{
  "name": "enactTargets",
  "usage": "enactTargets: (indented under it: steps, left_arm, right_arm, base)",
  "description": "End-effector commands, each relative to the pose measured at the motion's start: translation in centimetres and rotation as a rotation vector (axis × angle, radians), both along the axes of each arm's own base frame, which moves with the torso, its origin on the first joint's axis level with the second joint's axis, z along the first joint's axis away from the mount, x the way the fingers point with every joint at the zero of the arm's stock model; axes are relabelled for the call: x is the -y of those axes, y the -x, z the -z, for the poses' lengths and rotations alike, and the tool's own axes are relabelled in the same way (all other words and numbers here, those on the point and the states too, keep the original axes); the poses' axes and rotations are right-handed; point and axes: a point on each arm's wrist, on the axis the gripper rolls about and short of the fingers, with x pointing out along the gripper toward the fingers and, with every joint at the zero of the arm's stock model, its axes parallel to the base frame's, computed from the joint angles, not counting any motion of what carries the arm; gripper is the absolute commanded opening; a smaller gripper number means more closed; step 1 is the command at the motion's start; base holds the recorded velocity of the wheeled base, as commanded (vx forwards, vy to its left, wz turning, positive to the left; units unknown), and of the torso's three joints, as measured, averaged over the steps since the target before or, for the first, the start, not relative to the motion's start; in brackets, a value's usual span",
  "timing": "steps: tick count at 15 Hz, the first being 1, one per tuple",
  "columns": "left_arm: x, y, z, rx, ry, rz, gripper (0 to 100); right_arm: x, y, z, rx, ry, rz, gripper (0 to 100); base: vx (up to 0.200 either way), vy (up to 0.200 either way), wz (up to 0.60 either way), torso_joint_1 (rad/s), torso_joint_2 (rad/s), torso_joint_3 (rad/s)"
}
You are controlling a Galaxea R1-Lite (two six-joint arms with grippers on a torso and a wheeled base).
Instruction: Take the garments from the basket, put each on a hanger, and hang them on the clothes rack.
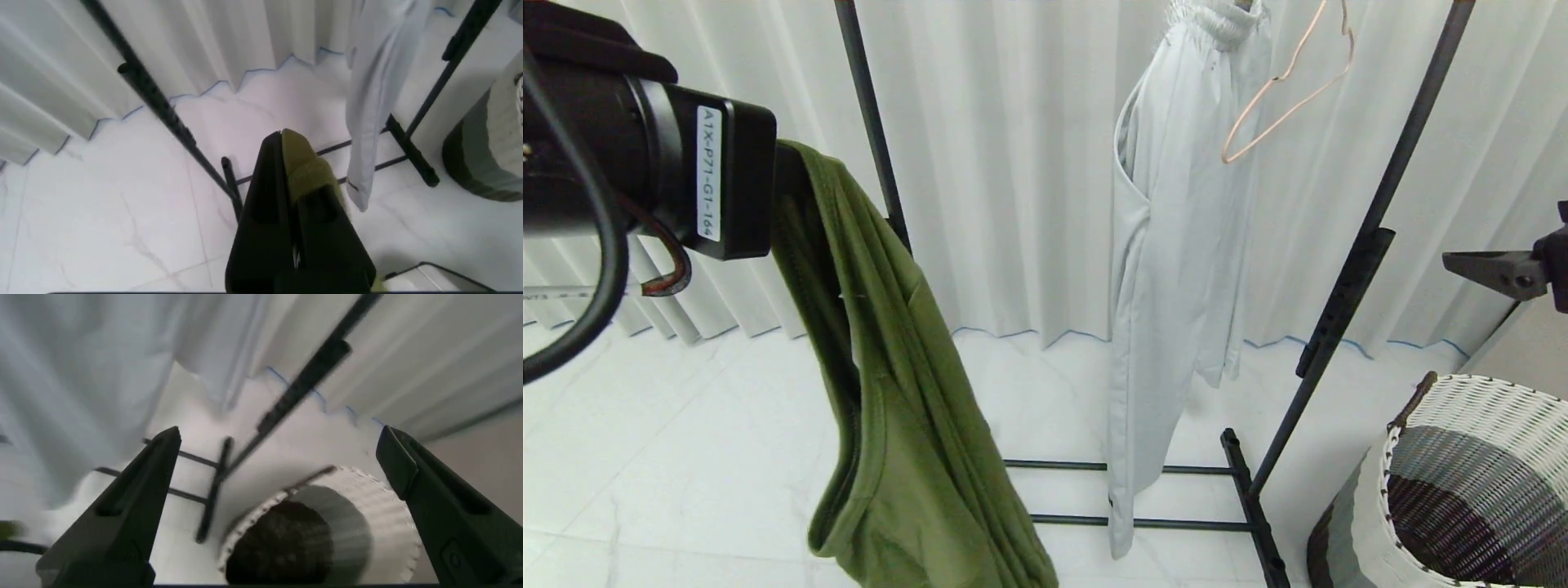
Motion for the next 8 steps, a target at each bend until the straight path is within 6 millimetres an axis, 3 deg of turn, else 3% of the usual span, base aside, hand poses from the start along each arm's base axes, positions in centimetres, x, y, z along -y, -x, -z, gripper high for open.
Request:
enactTargets:
  steps: [1,6,8]
  left_arm:
    - [0.07,-0.07,0.22,-0.006,-0.006,0.000,0]
    - [-0.05,0.02,0.25,0.003,-0.029,-0.001,0]
    - [-0.07,0.07,0.22,0.006,-0.032,-0.002,0]
  right_arm:
    - [0.03,-0.12,0.25,-0.007,0.018,0.021,100]
    - [0.16,-0.18,0.29,-0.003,0.029,0.043,100]
    - [0.17,-0.18,0.29,-0.003,0.028,0.045,100]
  base:
    - [0.000,0.000,0.00,0.000,0.00,0.000]
    - [0.000,0.000,0.00,0.000,0.00,0.000]
    - [0.000,0.000,0.00,0.032,-0.24,-0.222]
